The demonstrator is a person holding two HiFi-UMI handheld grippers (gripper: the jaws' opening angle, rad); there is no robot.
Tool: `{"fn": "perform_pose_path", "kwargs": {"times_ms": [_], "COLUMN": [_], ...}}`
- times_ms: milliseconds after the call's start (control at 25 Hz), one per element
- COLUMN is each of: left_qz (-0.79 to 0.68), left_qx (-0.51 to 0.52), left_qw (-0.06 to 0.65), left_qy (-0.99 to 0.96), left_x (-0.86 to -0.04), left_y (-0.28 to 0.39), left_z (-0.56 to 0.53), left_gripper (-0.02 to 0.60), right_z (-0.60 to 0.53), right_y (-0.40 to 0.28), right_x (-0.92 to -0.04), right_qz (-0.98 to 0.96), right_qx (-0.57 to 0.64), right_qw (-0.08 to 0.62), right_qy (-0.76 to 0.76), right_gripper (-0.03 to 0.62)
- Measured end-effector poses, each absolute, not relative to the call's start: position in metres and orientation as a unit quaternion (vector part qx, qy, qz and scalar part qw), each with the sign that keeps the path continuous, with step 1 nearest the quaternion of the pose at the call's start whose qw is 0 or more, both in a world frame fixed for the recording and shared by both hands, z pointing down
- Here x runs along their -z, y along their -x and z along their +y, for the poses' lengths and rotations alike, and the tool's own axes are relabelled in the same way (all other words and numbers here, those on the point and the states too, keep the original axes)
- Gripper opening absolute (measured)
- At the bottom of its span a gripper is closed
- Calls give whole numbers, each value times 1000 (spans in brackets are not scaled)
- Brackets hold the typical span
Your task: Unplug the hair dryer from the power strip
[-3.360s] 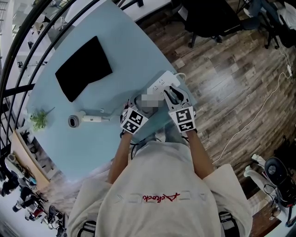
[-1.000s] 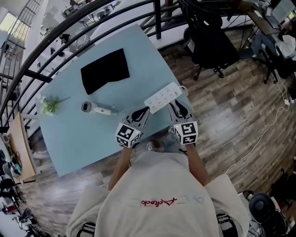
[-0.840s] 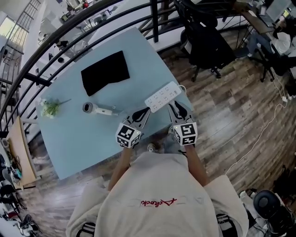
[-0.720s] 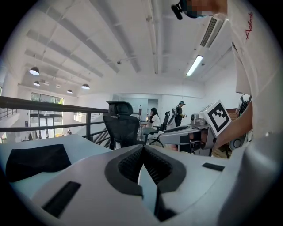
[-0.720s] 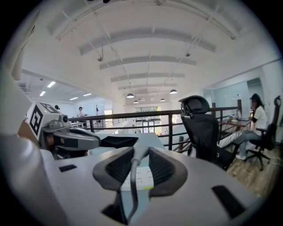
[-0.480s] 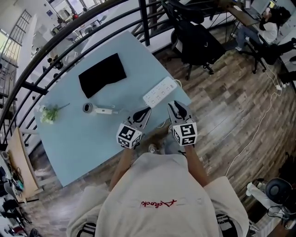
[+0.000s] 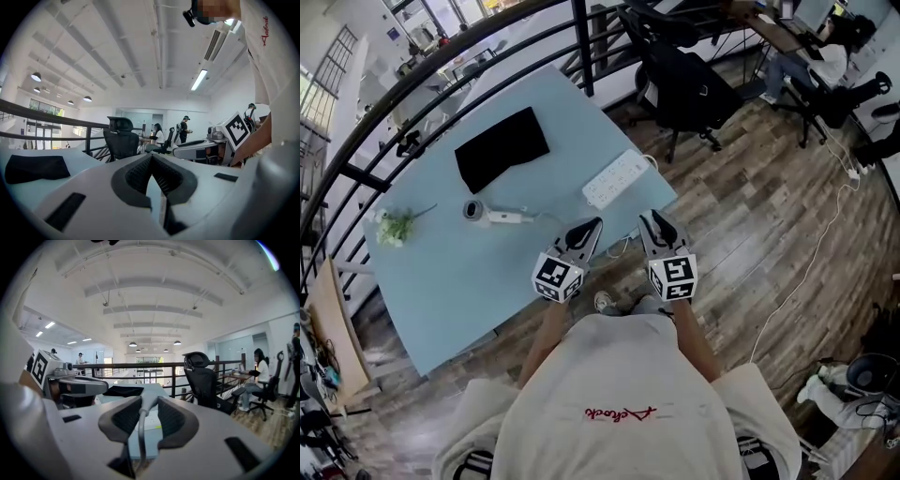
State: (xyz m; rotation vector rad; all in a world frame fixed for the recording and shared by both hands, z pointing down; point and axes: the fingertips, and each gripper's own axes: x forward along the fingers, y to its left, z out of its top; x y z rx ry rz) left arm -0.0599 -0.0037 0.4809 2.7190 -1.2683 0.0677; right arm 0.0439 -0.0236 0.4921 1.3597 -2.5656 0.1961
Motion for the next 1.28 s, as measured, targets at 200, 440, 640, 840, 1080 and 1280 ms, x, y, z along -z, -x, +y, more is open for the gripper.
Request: {"fn": "perform_pose_path", "kwargs": {"times_ms": [200,440,640,840,1080,1280], "left_qz": [-436,-460,-468,-474,-484,-487], "left_qx": [-33,-44,-51,-52,-51,-51], "left_qw": [67,63,65,60,54,55], "left_qy": [-897,-884,-880,-877,-872,-870], "left_x": [-481,-475,-478,-473,-467,-468], "left_y": [52,34,13,-3,-16,-32], "left_z": [11,36,64,91,127,157], "left_gripper": [6,6,6,6,6,6], "right_z": [-13,9,31,54,92,121], "right_y": [-55,-78,-96,-108,-120,-135], "right_x": [-485,-481,-481,-477,-475,-477], "right_qz": [-882,-892,-897,-902,-907,-908], "right_qx": [-66,-67,-66,-63,-60,-59], "right_qw": [104,99,97,94,92,95], "right_qy": [-455,-437,-425,-417,-407,-403], "right_gripper": [123,123,123,123,123,123]}}
